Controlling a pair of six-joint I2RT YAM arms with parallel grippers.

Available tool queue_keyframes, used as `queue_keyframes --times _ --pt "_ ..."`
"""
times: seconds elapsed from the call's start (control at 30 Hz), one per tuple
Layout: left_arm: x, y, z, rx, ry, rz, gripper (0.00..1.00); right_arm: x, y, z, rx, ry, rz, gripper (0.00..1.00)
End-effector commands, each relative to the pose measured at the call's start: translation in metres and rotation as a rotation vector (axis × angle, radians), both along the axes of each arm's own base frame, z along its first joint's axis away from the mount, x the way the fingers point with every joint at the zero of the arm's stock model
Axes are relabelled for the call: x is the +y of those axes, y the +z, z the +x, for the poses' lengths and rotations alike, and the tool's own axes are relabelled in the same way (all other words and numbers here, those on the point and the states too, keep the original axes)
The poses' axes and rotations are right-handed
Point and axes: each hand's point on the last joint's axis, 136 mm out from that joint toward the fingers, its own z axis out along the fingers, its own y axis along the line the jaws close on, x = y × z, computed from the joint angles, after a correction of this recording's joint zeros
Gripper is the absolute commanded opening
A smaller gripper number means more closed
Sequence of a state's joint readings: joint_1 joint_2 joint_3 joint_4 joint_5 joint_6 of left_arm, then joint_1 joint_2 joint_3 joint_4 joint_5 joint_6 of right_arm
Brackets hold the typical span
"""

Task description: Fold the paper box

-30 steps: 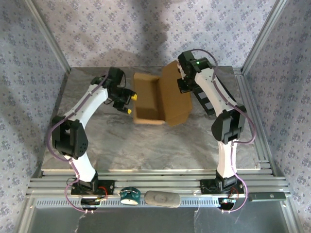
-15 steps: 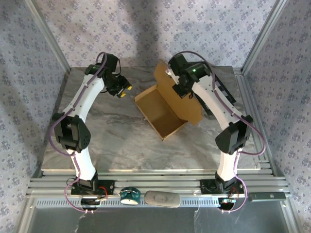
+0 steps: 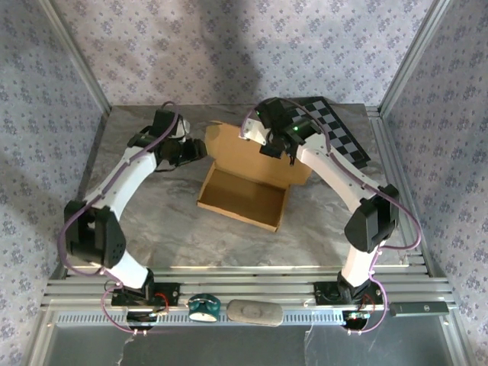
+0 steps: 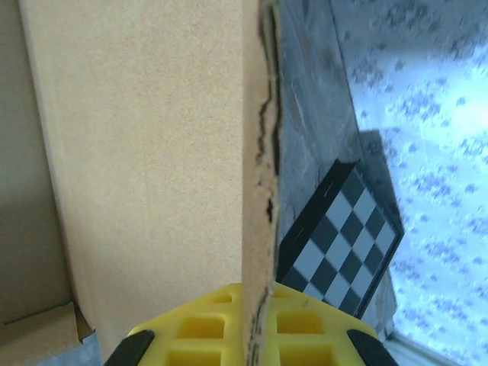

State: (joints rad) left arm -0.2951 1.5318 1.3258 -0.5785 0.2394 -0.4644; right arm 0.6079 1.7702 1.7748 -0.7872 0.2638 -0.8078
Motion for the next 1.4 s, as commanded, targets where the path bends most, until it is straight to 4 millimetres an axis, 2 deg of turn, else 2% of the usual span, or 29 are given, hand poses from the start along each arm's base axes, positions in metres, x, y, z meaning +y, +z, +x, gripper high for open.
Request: queue_keyframes --times 0.0,0.1,0.27,0.47,0.7,0.9,1.03,1.13,1.2,1.37 --pt "-0.007 0.057 0.010 -0.385 -0.185 0.009 0.57 0.009 0.018 -0.003 -0.058 0.174 -0.018 0.00" --pt "-0.003 0.067 0.010 -0.543 -0.267 0.087 0.67 0.011 0.018 0.003 -0.063 0.193 -0.031 0.00" --pt "0.004 0.067 0.028 -0.581 -0.368 0.182 0.68 0.016 0.018 0.008 -0.075 0.213 -0.040 0.00" --pt "-0.021 0.069 0.018 -0.670 -0.613 0.156 0.70 0.018 0.018 0.008 -0.076 0.225 -0.043 0.00" --pt "-0.029 0.053 0.025 -0.636 -0.652 0.143 0.69 0.018 0.020 0.007 -0.077 0.223 -0.039 0.00" --pt "-0.051 0.035 0.024 -0.594 -0.686 0.126 0.65 0.018 0.020 0.008 -0.078 0.214 -0.028 0.00" --pt "-0.055 0.031 0.025 -0.565 -0.662 0.119 0.50 0.020 0.023 0.009 -0.084 0.201 -0.009 0.00" --pt "-0.050 0.028 0.028 -0.543 -0.613 0.145 0.29 0.022 0.024 0.010 -0.085 0.187 0.009 0.00" --pt "-0.047 0.026 0.029 -0.521 -0.582 0.145 0.18 0.024 0.026 0.011 -0.084 0.172 0.031 0.00" --pt "-0.052 0.021 0.030 -0.486 -0.533 0.162 0.05 0.033 0.031 0.010 -0.089 0.124 0.086 0.00"
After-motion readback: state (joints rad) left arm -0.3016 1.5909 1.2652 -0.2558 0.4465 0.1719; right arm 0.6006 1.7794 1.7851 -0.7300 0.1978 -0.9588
